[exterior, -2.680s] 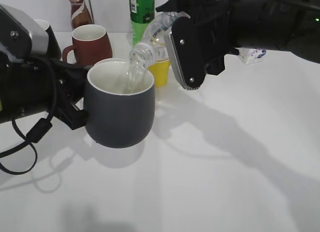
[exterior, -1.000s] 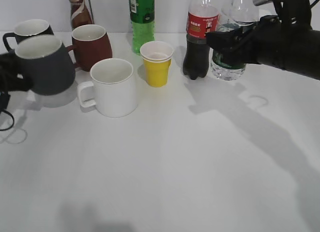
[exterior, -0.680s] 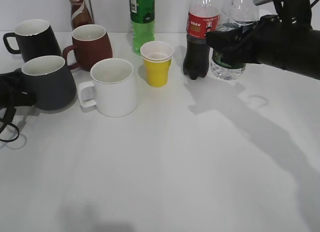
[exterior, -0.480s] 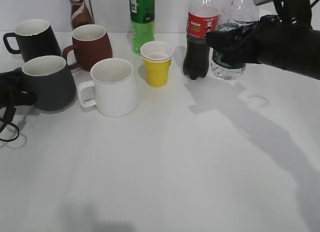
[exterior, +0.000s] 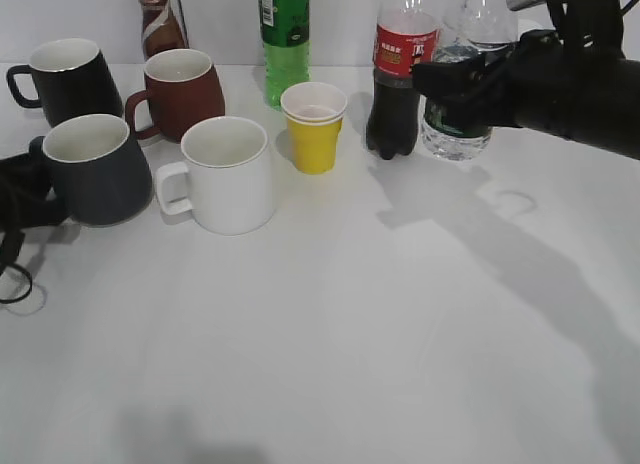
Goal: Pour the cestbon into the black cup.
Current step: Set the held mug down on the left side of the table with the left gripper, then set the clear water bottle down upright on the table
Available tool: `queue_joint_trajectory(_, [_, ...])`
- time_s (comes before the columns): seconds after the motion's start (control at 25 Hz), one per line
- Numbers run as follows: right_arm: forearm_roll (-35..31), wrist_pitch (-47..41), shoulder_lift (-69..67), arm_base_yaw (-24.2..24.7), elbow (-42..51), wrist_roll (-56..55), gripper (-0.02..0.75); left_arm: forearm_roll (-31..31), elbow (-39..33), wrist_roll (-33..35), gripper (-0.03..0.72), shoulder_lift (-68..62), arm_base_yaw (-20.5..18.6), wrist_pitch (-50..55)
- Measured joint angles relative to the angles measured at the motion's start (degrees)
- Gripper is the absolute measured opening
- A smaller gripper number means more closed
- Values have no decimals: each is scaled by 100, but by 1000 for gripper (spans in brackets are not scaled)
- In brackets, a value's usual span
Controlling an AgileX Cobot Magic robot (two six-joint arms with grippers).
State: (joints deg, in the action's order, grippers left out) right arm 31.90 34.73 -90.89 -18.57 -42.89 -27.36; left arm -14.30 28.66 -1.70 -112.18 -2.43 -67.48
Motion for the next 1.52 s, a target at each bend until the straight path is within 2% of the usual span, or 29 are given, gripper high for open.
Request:
queue_joint_trajectory(0.24, [-66, 0, -7, 0, 0, 0, 470, 208, -492, -5, 238, 21, 0, -149])
queue_joint_trajectory(0.4, [-374, 149, -265, 0, 53, 272, 470, 279, -885, -5, 238, 246, 0, -149])
queue_joint_trajectory(0.64, [-958, 1194, -1228, 0, 329, 740, 470, 282, -1179, -5, 238, 777, 0, -149])
queue_joint_trajectory(0.88, [-813, 1762, -1705, 0, 570, 1157, 470, 285, -1236, -5, 239, 1209, 0, -153])
queue_joint_trajectory(1.04, [-978, 1964, -1700, 0, 620, 1523, 636, 275, -1241, -5, 239, 1581, 0, -153])
queue_joint_trajectory(1.16, [-1154, 1998, -1552, 0, 640, 1735, 665, 257, -1241, -5, 239, 2001, 0, -14])
queue_joint_trajectory(1.36, [-1143, 1684, -486, 11, 645, 1789, 672, 141, -1206, -315, 239, 3294, 0, 1332])
queue_joint_trajectory(1.44, [-950, 1081, 296, -8, 645, 1615, 672, -34, -1020, -695, 239, 4056, 15, 2533])
queue_joint_trajectory(1.52, [-571, 293, 1058, -12, 645, 946, 672, -392, -712, -1033, 248, 4820, 155, 3632])
